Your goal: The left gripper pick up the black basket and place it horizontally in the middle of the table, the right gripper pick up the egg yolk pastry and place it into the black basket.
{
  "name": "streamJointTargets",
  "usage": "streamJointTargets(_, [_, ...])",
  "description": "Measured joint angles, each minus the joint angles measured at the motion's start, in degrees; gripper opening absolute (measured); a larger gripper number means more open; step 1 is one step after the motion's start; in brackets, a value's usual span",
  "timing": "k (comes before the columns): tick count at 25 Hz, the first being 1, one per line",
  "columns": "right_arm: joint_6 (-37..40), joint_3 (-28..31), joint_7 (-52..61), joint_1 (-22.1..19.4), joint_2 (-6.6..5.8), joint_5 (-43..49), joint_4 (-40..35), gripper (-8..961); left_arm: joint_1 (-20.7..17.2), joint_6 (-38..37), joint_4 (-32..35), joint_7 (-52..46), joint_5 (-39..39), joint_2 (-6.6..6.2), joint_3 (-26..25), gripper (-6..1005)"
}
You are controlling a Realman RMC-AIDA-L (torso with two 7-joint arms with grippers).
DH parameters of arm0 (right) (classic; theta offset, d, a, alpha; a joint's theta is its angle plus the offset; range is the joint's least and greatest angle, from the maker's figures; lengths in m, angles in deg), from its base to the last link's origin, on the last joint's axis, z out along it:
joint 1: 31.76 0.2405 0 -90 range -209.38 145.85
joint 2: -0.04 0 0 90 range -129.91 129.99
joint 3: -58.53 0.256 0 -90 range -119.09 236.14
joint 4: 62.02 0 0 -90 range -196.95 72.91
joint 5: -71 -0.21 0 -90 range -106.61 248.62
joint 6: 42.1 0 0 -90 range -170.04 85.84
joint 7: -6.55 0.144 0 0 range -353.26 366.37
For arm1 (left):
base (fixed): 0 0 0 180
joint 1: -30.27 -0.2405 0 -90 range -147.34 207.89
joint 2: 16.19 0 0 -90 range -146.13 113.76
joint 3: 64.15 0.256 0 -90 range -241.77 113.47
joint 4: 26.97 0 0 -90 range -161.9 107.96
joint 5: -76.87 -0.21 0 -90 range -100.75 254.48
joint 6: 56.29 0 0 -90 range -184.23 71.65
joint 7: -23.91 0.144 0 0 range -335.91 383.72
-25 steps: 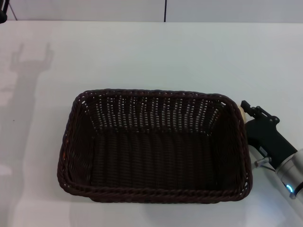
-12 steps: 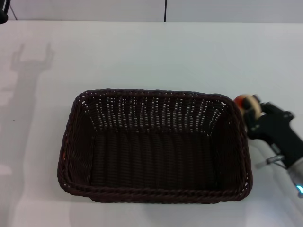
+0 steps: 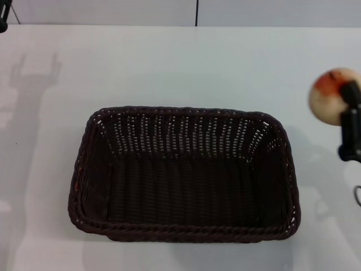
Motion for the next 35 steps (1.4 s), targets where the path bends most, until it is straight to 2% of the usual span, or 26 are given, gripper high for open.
streamJointTargets(1, [-0.31,-0.15,0.02,1.98,0.06,1.54,0.48,108,-0.12,0.0,0.0,0.0,-0.04,0.01,0.0,758])
streamJointTargets(2, [-0.31,-0.15,0.02,1.98,0.06,1.54,0.48,100,-0.25,0.0,0.01,0.0,-0.02,0.02,-0.01,759])
streamJointTargets(4, [-5.05,-1.12,0.12,5.56,0.05,3.73,1.66,83,-0.64,0.0,0.02,0.0,-0.03,0.09,-0.07,759])
streamJointTargets(6, [-6.76,-1.46,0.12,6.54,0.04,4.55,2.11,66,-0.7,-0.01,0.02,0.0,-0.04,0.1,-0.04,759])
streamJointTargets(9, [-10.8,-1.56,-0.01,8.08,0.08,5.52,3.48,94,-0.89,-0.11,0.02,0.0,-0.05,0.22,0.08,760])
streamJointTargets(12, [-11.15,-1.66,-0.01,8.21,0.02,5.68,3.97,123,-0.98,-0.04,0.02,0.0,-0.05,0.24,0.09,760])
streamJointTargets(24, [-10.07,0.1,0.09,7.02,-0.08,5.29,4.36,517,-1.36,0.17,0.56,0.0,-0.04,0.27,0.1,762])
streamJointTargets(29, [-9.88,3.71,0.08,5.0,-0.05,5.21,4.31,751,-1.59,0.17,1.19,0.0,-0.05,0.27,-0.02,762])
streamJointTargets(33, [-8.63,5.48,0.08,3.72,-0.04,5.19,4.17,806,-1.6,0.16,1.93,0.0,-0.04,0.27,-0.04,763])
streamJointTargets(35, [-6.56,10.17,0.08,1.11,0.01,5.08,4.14,833,-1.59,0.16,2.21,0.02,-0.06,0.33,0.06,763])
